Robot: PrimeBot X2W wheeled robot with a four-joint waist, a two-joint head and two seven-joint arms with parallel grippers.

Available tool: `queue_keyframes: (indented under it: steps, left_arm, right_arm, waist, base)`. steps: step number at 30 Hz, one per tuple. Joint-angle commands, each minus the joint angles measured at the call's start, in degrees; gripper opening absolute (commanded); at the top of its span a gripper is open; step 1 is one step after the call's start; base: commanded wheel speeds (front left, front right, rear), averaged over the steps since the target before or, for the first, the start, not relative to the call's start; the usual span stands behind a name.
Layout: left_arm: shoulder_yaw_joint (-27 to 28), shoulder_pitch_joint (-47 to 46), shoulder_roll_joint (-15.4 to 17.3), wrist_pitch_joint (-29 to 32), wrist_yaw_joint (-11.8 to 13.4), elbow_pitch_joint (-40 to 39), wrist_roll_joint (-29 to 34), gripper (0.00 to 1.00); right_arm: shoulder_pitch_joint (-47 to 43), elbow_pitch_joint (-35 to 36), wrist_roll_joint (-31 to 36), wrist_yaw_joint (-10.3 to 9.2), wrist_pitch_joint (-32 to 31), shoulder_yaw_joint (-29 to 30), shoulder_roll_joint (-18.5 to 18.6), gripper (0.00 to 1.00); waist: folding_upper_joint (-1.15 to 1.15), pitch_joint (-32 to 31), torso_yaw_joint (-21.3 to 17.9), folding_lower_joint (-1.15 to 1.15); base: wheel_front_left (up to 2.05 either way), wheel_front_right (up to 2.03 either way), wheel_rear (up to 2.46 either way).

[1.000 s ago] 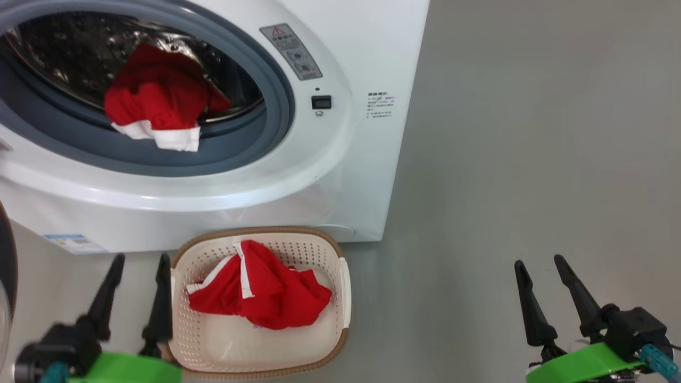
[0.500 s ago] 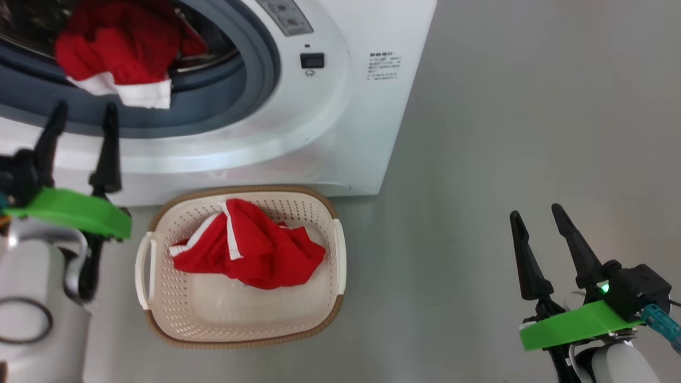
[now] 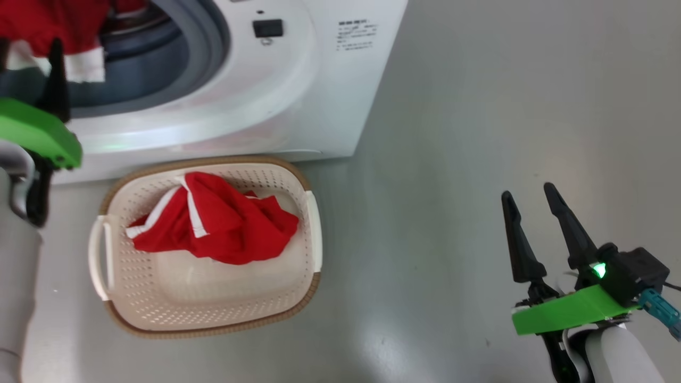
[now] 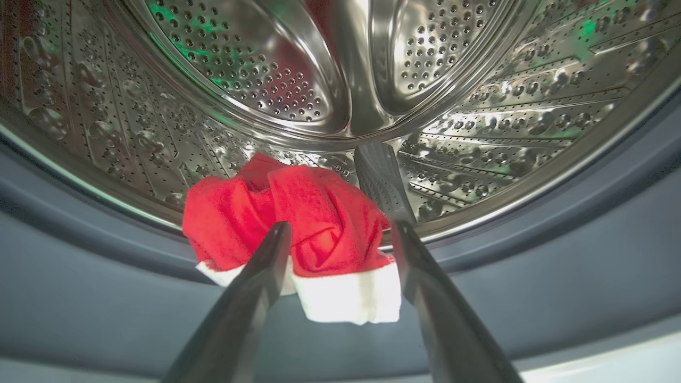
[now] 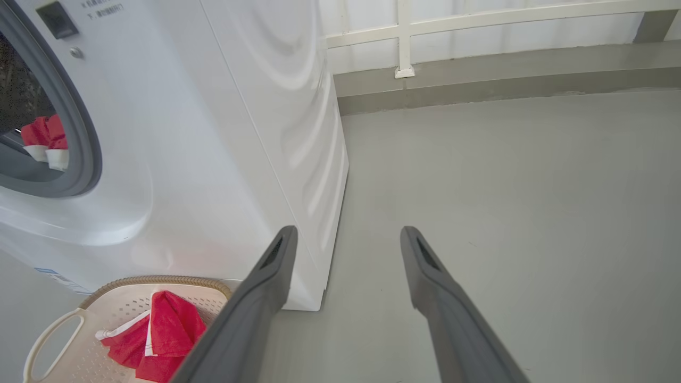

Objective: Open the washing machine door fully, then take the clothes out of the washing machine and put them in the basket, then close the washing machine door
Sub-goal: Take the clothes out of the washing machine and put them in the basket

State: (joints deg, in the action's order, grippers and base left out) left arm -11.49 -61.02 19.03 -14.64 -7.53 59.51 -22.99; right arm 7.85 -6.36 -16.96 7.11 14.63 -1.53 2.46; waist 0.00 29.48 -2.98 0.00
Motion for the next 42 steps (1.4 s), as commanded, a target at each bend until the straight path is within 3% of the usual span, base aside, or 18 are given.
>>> queue_keyframes:
  steps: [1,9,22,23,24,25,26,33,42]
  left_arm:
    - [0.4,-2.1,3.8,0.2,0.0,0.8,-0.8,1.00]
    - [-1.2,-8.6,6.7,0.0,0.0,8.1,-1.6,1.00]
    - [-2.8,-11.1,8.1,0.2,0.0,12.8,-2.6,1.00]
    - [-3.1,-11.1,8.2,0.2,0.0,12.9,-2.6,0.91]
    - [-3.4,-11.1,8.3,0.1,0.0,13.0,-2.6,0.45]
    - [-3.6,-11.1,8.3,0.1,0.0,13.0,-2.7,0.17]
    - [-3.9,-11.1,8.3,0.0,0.0,13.1,-2.7,0.00]
    - [-3.6,-10.0,8.1,-0.3,0.0,10.7,-3.8,0.00]
    - [2.5,-2.6,6.8,-0.3,1.4,-3.5,-2.3,0.00]
  right_arm:
    - [1.0,1.6,-0.7,0.37,0.4,-1.9,0.4,1.00]
    - [1.4,2.2,-1.3,0.37,0.4,-3.4,0.4,1.00]
    - [1.4,2.8,-1.5,0.37,0.4,-4.3,0.4,1.00]
    - [1.4,2.8,-1.5,0.37,0.4,-4.3,0.4,1.00]
    - [1.4,2.7,-1.5,0.37,0.4,-4.3,0.4,1.00]
    - [1.4,2.7,-1.5,0.37,0.4,-4.3,0.4,1.00]
    - [1.4,2.7,-1.4,0.37,0.4,-4.2,0.4,1.00]
    - [1.3,2.6,-1.2,0.37,0.4,-3.6,0.4,1.00]
    - [1.1,2.2,-0.7,0.37,0.4,-3.0,0.4,1.00]
  waist:
    - [0.00,2.1,-1.6,0.00]
    - [0.00,4.4,-3.8,0.00]
    - [0.00,6.0,-5.8,0.00]
    - [0.00,6.0,-5.9,0.00]
    - [0.00,5.9,-5.9,0.00]
    - [0.00,5.8,-5.9,0.00]
    - [0.00,5.7,-5.9,0.00]
    - [0.00,4.6,-5.1,0.00]
    - [0.00,2.2,-3.2,0.00]
  base:
    - [0.00,0.00,0.00]
    - [0.00,0.00,0.00]
    - [0.00,0.00,0.00]
    - [0.00,0.00,0.00]
    - [0.00,0.00,0.00]
    - [0.00,0.00,0.00]
    - [0.00,0.00,0.00]
    - [0.00,0.00,0.00]
    - [0.00,0.00,0.00]
